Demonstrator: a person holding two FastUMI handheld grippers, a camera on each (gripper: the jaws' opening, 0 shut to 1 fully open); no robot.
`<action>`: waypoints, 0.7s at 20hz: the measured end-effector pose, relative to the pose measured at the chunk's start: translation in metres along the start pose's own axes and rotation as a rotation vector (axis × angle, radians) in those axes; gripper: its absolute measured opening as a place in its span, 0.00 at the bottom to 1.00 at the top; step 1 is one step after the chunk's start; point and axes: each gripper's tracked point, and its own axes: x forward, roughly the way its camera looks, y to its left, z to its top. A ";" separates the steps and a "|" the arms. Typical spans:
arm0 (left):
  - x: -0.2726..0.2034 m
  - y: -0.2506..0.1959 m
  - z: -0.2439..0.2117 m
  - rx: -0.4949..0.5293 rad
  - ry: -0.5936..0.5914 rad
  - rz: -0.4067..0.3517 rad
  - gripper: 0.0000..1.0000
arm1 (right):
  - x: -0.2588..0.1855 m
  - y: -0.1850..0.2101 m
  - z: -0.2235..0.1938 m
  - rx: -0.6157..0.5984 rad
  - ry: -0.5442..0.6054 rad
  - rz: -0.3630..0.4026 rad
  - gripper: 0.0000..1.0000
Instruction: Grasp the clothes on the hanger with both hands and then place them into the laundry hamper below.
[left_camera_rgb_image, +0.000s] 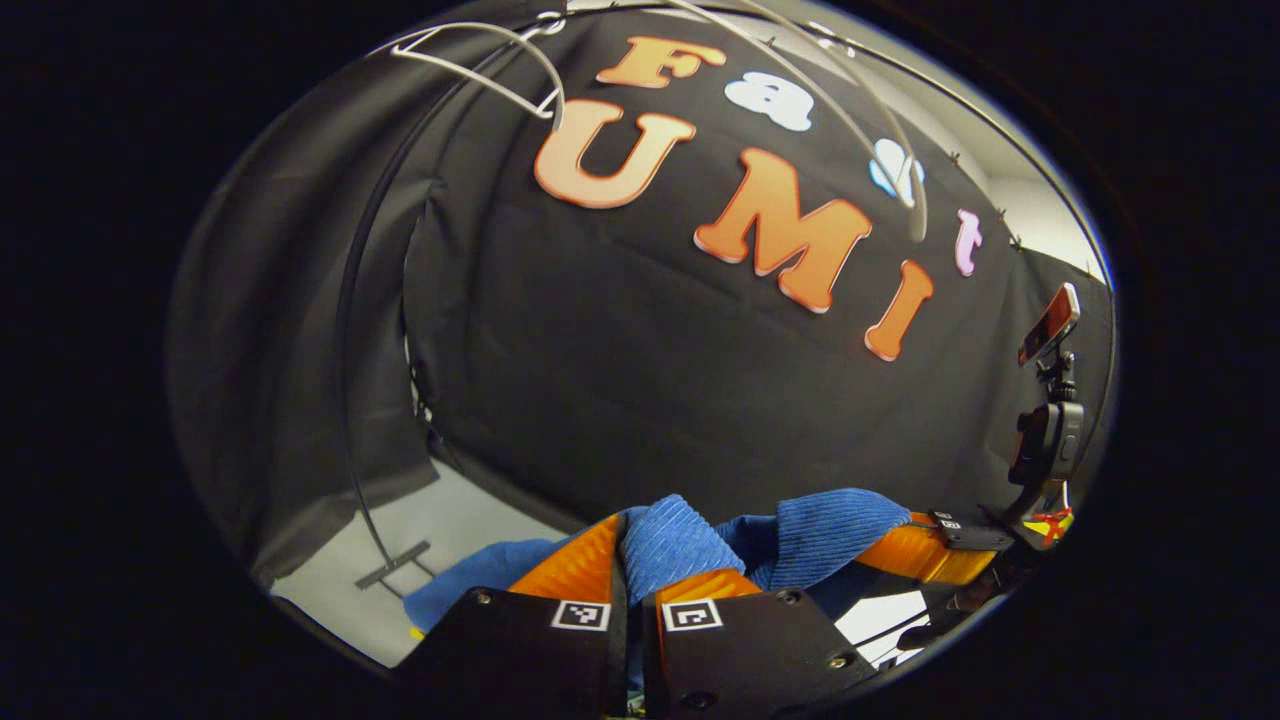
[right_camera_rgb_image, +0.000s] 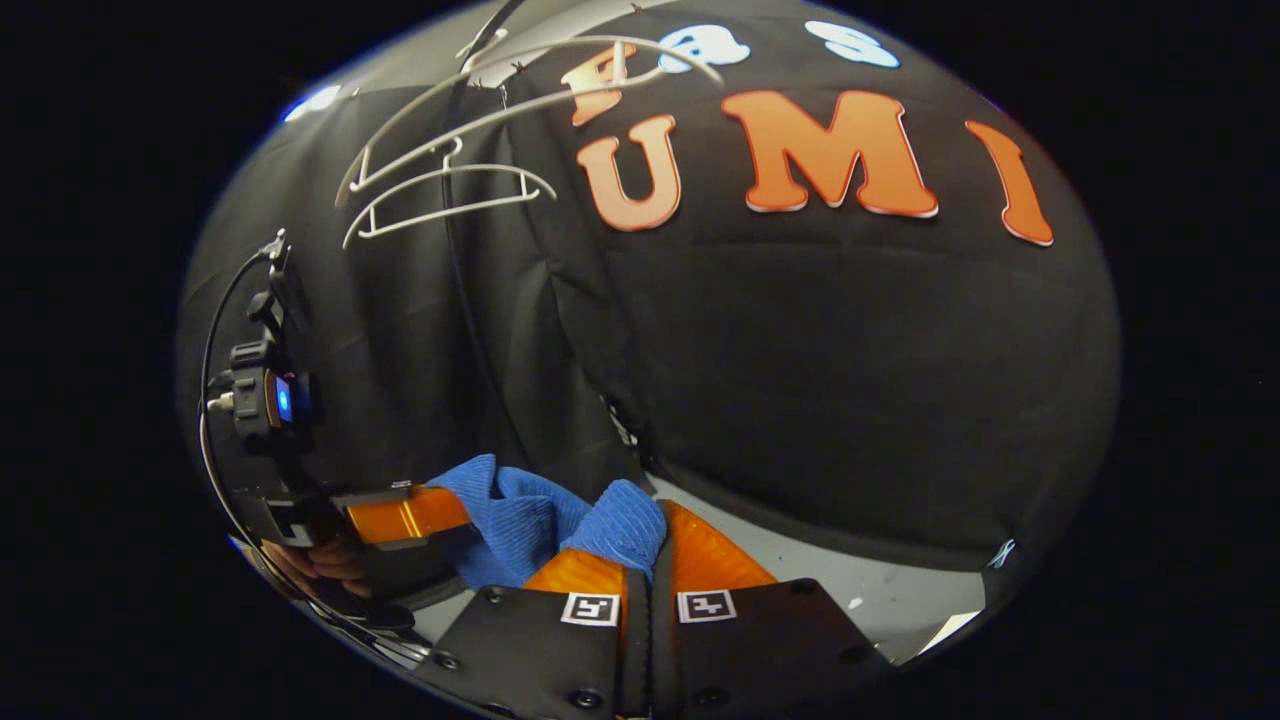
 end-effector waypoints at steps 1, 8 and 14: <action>0.001 0.001 -0.017 -0.008 0.042 0.011 0.06 | 0.006 0.001 -0.016 -0.004 0.042 -0.007 0.08; -0.004 0.020 -0.104 -0.054 0.265 0.122 0.16 | 0.018 -0.018 -0.108 0.027 0.270 -0.072 0.12; -0.026 0.052 -0.141 -0.094 0.341 0.202 0.65 | 0.013 -0.011 -0.149 0.064 0.385 -0.053 0.57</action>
